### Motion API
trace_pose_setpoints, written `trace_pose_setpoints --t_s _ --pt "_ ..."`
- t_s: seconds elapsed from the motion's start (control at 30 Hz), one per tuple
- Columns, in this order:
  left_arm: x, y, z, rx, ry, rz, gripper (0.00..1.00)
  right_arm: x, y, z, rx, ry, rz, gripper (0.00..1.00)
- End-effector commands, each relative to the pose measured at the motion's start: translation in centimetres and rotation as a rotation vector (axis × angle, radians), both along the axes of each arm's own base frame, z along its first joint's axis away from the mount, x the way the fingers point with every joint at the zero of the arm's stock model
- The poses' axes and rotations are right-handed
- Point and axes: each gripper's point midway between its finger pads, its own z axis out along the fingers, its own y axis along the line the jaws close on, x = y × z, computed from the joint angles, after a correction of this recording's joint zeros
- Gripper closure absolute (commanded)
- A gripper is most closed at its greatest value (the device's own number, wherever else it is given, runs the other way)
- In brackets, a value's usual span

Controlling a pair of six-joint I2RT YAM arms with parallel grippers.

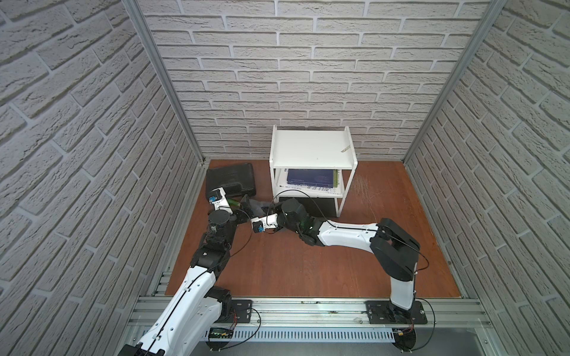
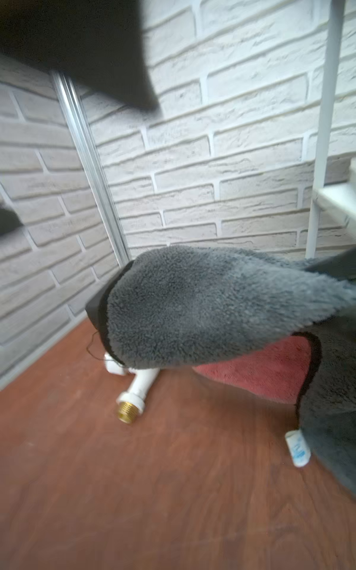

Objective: Wipe the bookshelf clean with a cloth
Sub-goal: Pick up the cleaning item at the center of the board, then hold the shelf at the center of the board.

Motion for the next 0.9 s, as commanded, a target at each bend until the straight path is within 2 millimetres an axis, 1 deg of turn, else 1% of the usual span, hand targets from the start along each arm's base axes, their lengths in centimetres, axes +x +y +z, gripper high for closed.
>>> trace_pose_setpoints --t_s 0.0,0.07,0.1,0.17,0.23,0.27,0.3,0.33,0.37,0.4,0.43,0.5,0.53,0.6,0.67,0.7,0.73,0.8,0.83,0.87 --pt "-1.1 1.6 0.1 0.039 -0.004 0.074 0.01 1.1 -1.4 -4.2 -0.115 -0.075 -0.033 0.97" --pt "-1.2 1.0 0.4 0.070 0.005 0.030 0.02 1.1 -1.1 -2.3 -0.080 -0.096 -0.031 0.97" --pt "-1.2 0.6 0.6 0.084 0.010 0.003 0.02 0.9 -0.8 -0.8 -0.054 -0.100 -0.020 0.97" --pt "-1.0 -0.3 0.7 0.097 0.012 -0.049 0.02 0.8 -0.3 3.9 0.011 -0.151 0.001 0.97" --pt "-0.8 -1.2 0.8 0.089 0.001 -0.098 0.01 1.5 -0.5 8.0 0.056 -0.271 -0.019 0.97" --pt "-0.6 -1.6 0.9 0.085 -0.007 -0.120 0.01 1.9 -0.9 8.9 0.054 -0.318 -0.039 0.97" --pt "-0.5 -2.2 1.0 0.080 -0.021 -0.153 0.01 2.1 -1.5 8.6 0.019 -0.338 -0.056 0.97" --pt "-0.4 -3.1 1.3 0.079 -0.042 -0.201 0.02 2.0 -2.4 7.3 -0.045 -0.337 -0.064 0.97" --pt "-0.3 -4.1 1.7 0.078 -0.069 -0.259 0.02 1.6 -3.2 6.0 -0.096 -0.325 -0.065 0.97" --pt "-0.3 -5.3 2.3 0.079 -0.099 -0.323 0.02 0.8 -4.4 4.8 -0.127 -0.304 -0.064 0.97" --pt "-0.3 -6.5 2.7 0.080 -0.117 -0.382 0.02 0.2 -5.5 3.9 -0.149 -0.283 -0.068 0.97" --pt "0.0 -8.4 3.1 0.082 -0.132 -0.470 0.02 -0.3 -8.0 4.2 -0.180 -0.257 -0.114 0.97" --pt "0.4 -9.3 3.3 0.085 -0.133 -0.504 0.02 0.1 -9.6 4.4 -0.199 -0.252 -0.151 0.97" --pt "1.2 -10.8 4.0 0.098 -0.139 -0.541 0.06 1.2 -12.5 5.8 -0.214 -0.286 -0.228 0.97" --pt "2.6 -12.2 4.4 0.141 -0.124 -0.563 0.10 1.8 -14.1 7.0 -0.222 -0.340 -0.264 0.97" --pt "3.4 -12.7 4.3 0.169 -0.109 -0.559 0.12 1.7 -14.4 7.0 -0.227 -0.349 -0.256 0.97" --pt "4.2 -13.0 4.1 0.200 -0.097 -0.549 0.13 1.4 -14.1 6.6 -0.230 -0.343 -0.225 0.97" --pt "5.9 -13.0 4.0 0.236 -0.094 -0.509 0.17 0.0 -12.6 4.4 -0.250 -0.300 -0.111 0.97" --pt "6.7 -13.0 4.1 0.245 -0.097 -0.494 0.19 -0.1 -12.0 3.7 -0.251 -0.298 -0.088 0.97" --pt "7.5 -13.0 4.3 0.252 -0.099 -0.483 0.23 0.4 -11.6 3.1 -0.255 -0.314 -0.101 0.97"
